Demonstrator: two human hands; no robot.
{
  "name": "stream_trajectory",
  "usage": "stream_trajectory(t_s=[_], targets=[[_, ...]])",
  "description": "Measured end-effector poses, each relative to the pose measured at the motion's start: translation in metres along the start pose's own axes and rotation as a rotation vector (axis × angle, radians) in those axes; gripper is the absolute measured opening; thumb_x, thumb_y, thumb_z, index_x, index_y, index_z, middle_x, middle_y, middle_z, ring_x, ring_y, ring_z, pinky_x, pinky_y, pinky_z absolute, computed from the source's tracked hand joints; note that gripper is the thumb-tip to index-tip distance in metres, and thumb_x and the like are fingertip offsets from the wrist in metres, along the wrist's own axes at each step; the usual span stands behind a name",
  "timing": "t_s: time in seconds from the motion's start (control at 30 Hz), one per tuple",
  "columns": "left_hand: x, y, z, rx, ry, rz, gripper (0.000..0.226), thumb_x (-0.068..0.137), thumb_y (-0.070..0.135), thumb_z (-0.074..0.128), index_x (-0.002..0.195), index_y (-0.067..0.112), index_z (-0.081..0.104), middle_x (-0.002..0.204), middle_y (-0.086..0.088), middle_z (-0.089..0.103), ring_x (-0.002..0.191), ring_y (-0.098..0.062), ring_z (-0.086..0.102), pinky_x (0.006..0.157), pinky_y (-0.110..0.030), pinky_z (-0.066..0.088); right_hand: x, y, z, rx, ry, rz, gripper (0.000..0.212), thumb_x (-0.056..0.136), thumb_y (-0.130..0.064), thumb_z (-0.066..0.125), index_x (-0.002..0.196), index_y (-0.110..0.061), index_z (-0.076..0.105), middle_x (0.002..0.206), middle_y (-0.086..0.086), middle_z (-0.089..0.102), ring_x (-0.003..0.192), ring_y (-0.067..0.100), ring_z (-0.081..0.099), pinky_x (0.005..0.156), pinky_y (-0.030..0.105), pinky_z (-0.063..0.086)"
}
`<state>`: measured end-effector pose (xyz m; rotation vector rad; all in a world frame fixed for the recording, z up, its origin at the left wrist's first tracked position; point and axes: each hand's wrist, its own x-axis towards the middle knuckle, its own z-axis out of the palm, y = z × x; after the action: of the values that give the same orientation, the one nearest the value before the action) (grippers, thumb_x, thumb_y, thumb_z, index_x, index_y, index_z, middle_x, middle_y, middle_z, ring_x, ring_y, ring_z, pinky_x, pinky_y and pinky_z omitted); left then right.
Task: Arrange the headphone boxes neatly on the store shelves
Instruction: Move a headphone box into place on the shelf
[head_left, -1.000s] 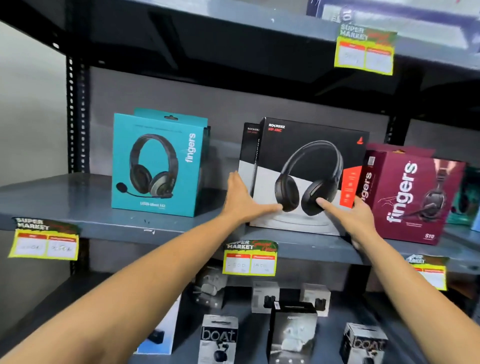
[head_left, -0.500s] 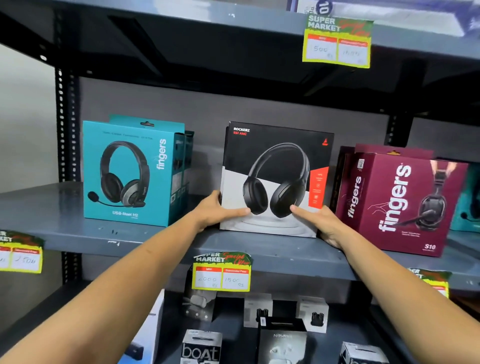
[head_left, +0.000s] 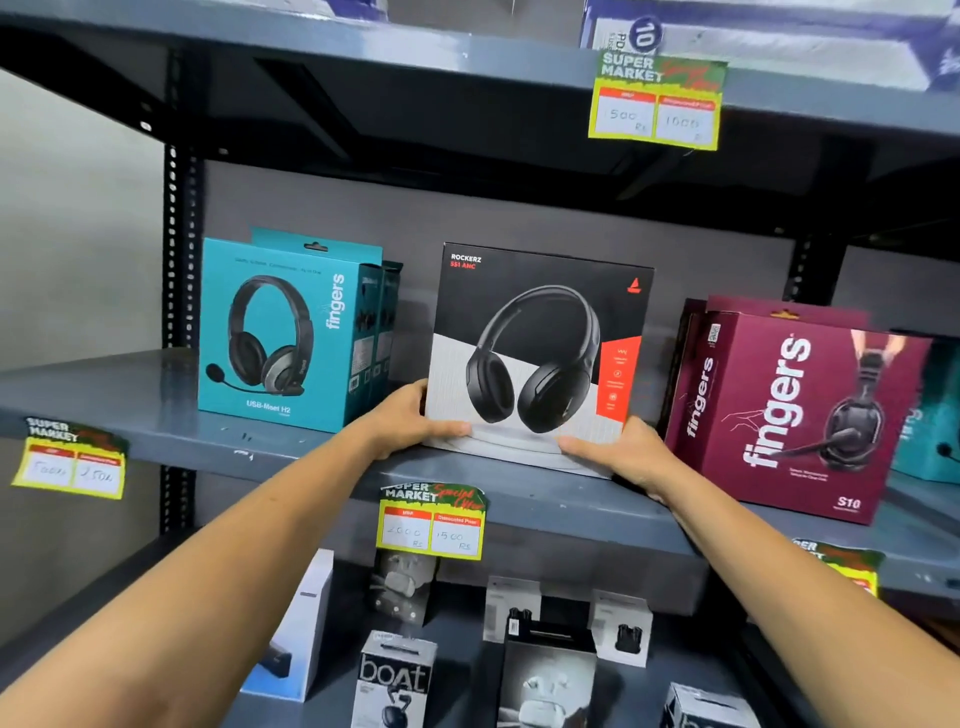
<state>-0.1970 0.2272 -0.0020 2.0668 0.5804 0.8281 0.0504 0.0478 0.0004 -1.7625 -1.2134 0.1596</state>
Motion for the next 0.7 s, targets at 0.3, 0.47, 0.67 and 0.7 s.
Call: stream_trajectory(t_s=[0.3,0.47,0.67,0.7], targets=[[-0.002,0.000,0.000,0.217,-0.022,-0.061,0.072,0.056,0.040,0.090,0.118,0.019,0.060,0.114,0.003,0.063,0.102,-0.016,0.059,0.085,-0.027,0.044,-0.002,0.004,-0.002,-0.010,-0.096,0.075,0.079,0.031,-0.062,0.090,0.101,-0.033,0.070,0.100,-0.017,0.071,0.093,0.005,0.066,0.086,0.027,0.050],[0.001,-0.005,-0.005,0.273,-0.024,-0.026,0.066,0.055,0.047,0.089,0.110,0.023,0.061,0.115,0.002,0.065,0.092,-0.010,0.057,0.070,-0.017,0.043,-0.004,0.003,-0.007,0.060,-0.175,0.051,0.082,0.029,-0.058,0.093,0.102,-0.026,0.071,0.097,-0.010,0.076,0.092,0.009,0.071,0.083,0.028,0.053],[0.007,-0.011,-0.008,0.321,-0.019,0.023,0.056,0.055,0.052,0.086,0.099,0.028,0.061,0.111,0.003,0.068,0.080,-0.001,0.056,0.061,-0.011,0.040,-0.004,0.005,-0.005,0.008,-0.176,0.010,0.097,0.037,-0.057,0.092,0.123,-0.028,0.060,0.117,-0.013,0.068,0.107,0.006,0.063,0.098,0.033,0.048],[0.007,-0.011,-0.009,0.326,-0.024,0.035,0.054,0.056,0.053,0.085,0.098,0.029,0.060,0.110,0.004,0.068,0.079,0.001,0.056,0.060,-0.011,0.040,-0.004,0.005,-0.005,-0.015,-0.164,0.000,0.097,0.037,-0.060,0.090,0.124,-0.029,0.059,0.117,-0.015,0.067,0.107,0.004,0.062,0.097,0.031,0.048]])
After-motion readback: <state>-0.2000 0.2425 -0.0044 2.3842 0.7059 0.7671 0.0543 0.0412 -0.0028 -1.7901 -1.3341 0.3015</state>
